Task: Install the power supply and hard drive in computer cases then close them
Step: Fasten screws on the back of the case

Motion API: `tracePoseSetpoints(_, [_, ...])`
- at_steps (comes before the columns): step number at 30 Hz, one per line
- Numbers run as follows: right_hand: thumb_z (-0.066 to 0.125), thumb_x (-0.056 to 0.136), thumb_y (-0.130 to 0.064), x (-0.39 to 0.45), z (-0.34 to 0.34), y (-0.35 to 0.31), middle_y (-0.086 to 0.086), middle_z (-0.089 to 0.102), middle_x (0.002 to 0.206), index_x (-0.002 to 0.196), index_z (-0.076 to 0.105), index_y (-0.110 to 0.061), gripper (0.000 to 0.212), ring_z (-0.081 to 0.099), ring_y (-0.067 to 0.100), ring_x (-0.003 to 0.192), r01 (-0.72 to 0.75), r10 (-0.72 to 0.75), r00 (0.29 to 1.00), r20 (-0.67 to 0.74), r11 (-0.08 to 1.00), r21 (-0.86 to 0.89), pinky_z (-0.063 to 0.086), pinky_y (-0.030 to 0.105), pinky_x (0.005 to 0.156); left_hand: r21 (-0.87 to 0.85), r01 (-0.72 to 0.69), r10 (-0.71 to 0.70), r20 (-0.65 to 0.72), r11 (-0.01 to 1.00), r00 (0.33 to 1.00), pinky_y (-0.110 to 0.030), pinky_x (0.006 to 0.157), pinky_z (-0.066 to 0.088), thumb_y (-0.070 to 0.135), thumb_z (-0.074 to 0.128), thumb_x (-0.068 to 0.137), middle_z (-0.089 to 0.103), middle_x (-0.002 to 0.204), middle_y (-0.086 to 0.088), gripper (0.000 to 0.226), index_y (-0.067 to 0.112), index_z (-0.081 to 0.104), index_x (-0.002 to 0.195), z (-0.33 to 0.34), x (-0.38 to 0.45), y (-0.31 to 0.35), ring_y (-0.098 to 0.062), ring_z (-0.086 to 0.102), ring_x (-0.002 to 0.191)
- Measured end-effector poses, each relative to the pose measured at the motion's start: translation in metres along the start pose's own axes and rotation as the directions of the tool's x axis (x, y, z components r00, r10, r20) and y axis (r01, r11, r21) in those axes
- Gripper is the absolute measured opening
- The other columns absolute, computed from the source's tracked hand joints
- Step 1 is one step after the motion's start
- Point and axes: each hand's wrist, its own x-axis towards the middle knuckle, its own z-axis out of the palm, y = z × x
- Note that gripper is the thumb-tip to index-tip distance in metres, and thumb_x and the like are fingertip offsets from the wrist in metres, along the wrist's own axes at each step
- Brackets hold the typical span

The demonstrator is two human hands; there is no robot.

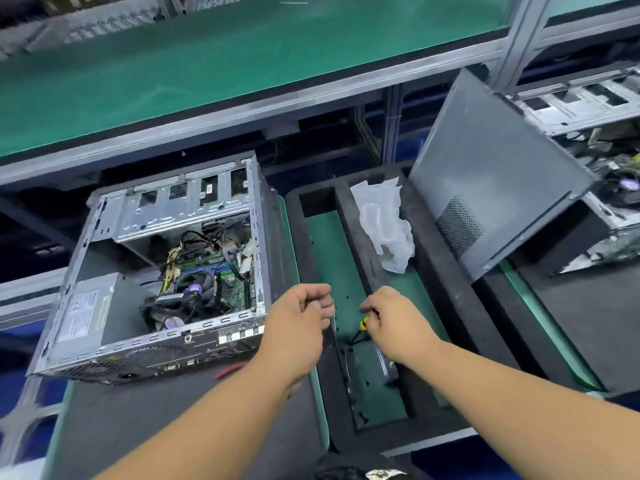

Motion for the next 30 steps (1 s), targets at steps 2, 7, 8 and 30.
tracePoseSetpoints(2, [0.051, 0.098, -0.017, -0.002, -0.002, 0.005, -0.012, 0.055, 0.112, 0.114, 0.072, -0.023, 0.027, 0.062, 0.010, 0.093, -0.003, 0.003, 1.000, -0.005, 1.000, 0.031, 0.053, 0.028, 0.084, 0.026, 0.078, -0.079, 0.020, 0.997, 0.997, -0.023, 0.070, 0.058, -0.003, 0.041, 0.105, 0.070, 0.109, -0.010, 0.032, 0.016, 0.066, 0.109, 0.004, 0.000, -0.012, -0.018, 0.070, 0.087])
tracePoseSetpoints(7, [0.052, 0.099, -0.021, -0.005, 0.005, 0.008, -0.014, 0.058, 0.114, 0.113, 0.071, -0.027, 0.025, 0.061, 0.008, 0.091, 0.000, -0.001, 0.999, 0.035, 0.999, 0.038, 0.050, 0.024, 0.077, 0.066, 0.226, -0.224, -0.030, 0.972, 0.974, -0.022, 0.057, 0.055, -0.010, 0.032, 0.098, 0.067, 0.096, -0.014, 0.039, 0.009, 0.065, 0.109, 0.010, 0.003, -0.042, -0.020, 0.064, 0.073])
tracePoseSetpoints(8, [0.052, 0.099, -0.021, -0.005, 0.006, 0.007, -0.013, 0.058, 0.114, 0.113, 0.071, -0.027, 0.025, 0.062, 0.008, 0.092, 0.003, -0.004, 0.999, 0.042, 0.999, 0.038, 0.049, 0.024, 0.078, 0.064, 0.248, -0.245, -0.045, 0.967, 0.968, -0.022, 0.057, 0.056, -0.009, 0.033, 0.097, 0.068, 0.095, -0.014, 0.039, 0.009, 0.065, 0.108, 0.010, 0.005, -0.047, -0.021, 0.065, 0.073])
tracePoseSetpoints(30, [0.058, 0.080, -0.023, -0.011, -0.081, -0.008, 0.004, 0.064, 0.062, 0.087, 0.076, -0.039, 0.025, 0.051, 0.017, 0.053, -0.056, 0.154, 0.984, -0.091, 0.750, 0.659, 0.045, 0.033, 0.049, -0.341, 0.464, -0.426, 0.183, 0.818, 0.886, -0.020, 0.040, 0.017, 0.021, 0.042, 0.110, 0.042, 0.058, 0.000, 0.028, 0.004, 0.063, 0.106, 0.027, 0.034, -0.069, -0.010, 0.026, 0.046])
